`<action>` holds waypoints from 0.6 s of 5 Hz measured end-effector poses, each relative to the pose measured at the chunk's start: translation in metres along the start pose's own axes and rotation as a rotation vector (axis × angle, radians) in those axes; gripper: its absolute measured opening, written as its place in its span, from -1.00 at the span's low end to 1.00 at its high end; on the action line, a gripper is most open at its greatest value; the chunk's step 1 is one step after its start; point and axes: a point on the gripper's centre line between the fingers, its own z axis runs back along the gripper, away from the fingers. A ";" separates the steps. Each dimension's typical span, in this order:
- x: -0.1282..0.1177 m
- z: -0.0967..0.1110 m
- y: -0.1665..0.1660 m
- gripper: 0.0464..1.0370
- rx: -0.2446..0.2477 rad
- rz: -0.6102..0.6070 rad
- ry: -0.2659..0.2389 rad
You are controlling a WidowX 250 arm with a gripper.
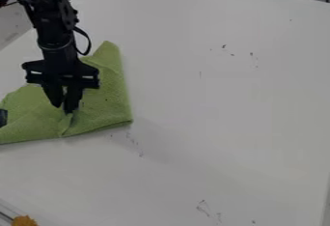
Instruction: Unfold the cloth from left to right
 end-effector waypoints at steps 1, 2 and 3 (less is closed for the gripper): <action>0.001 -0.002 -0.001 -0.53 -0.006 -0.010 0.005; 0.002 -0.003 0.004 -0.87 -0.010 0.007 -0.004; 0.002 -0.003 0.004 -0.99 -0.011 0.016 -0.009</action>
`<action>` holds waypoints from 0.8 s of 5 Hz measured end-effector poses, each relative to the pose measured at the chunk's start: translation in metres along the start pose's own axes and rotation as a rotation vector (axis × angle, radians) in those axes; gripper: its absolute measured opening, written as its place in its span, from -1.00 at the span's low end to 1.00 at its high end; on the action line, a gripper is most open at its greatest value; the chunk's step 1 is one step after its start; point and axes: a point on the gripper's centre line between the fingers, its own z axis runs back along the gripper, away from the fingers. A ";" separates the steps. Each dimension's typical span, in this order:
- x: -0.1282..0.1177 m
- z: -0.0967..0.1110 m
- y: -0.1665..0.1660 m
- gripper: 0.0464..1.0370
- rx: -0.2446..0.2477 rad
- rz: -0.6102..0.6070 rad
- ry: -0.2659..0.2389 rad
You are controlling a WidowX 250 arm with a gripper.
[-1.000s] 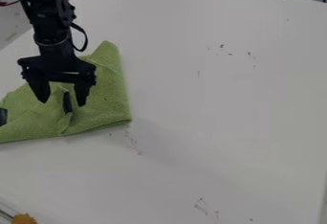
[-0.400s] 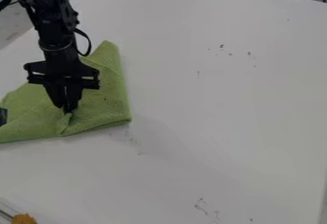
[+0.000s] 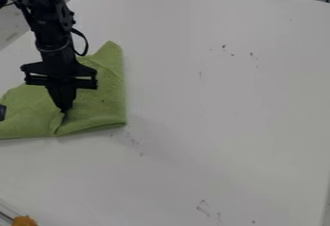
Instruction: Unfold the cloth from left to right
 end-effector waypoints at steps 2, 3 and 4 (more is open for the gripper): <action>0.010 0.028 -0.002 -0.99 0.086 -0.008 -0.023; 0.025 0.050 -0.020 -0.99 0.111 -0.041 -0.061; 0.035 0.067 -0.047 -0.99 0.089 -0.066 -0.091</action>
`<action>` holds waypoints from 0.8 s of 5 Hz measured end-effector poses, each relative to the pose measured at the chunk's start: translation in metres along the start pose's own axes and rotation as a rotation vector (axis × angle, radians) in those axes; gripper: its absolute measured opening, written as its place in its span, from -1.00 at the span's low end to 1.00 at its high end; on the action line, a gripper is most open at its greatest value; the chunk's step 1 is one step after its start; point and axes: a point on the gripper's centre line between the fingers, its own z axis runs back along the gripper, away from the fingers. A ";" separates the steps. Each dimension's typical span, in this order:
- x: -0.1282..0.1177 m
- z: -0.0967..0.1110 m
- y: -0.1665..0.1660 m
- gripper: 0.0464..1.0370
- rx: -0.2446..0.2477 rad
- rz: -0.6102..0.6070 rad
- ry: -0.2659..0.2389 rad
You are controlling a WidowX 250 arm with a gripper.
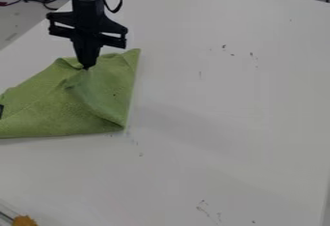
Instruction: Unfold the cloth from left to right
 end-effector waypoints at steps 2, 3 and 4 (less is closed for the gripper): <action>0.015 0.020 -0.058 -0.99 -0.044 -0.049 -0.033; 0.014 0.024 -0.083 -0.99 -0.064 -0.073 -0.038; 0.009 0.027 -0.100 -0.99 -0.092 -0.067 -0.040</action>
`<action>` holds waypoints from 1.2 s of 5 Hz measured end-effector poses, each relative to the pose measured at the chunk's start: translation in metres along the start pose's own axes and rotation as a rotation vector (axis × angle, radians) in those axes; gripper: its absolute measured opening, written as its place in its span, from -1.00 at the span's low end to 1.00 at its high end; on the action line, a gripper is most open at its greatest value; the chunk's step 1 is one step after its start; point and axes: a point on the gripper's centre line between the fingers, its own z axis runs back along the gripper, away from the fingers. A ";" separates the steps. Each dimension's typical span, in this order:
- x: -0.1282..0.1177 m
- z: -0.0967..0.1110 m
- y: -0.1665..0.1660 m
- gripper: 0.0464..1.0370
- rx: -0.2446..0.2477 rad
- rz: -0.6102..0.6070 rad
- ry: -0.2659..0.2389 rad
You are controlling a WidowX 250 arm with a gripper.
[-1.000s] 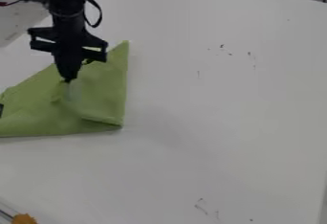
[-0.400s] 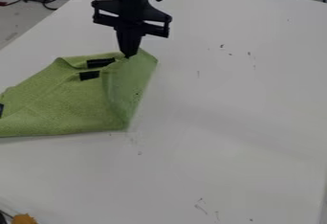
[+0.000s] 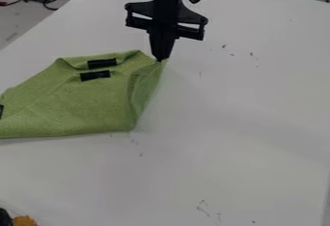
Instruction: Unfold the cloth from left to right
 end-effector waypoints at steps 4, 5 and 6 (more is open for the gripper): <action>-0.003 -0.017 -0.037 -0.63 -0.063 -0.019 0.000; -0.001 -0.015 -0.038 -0.09 -0.070 -0.023 -0.005; -0.001 -0.015 -0.038 0.54 -0.069 -0.013 -0.007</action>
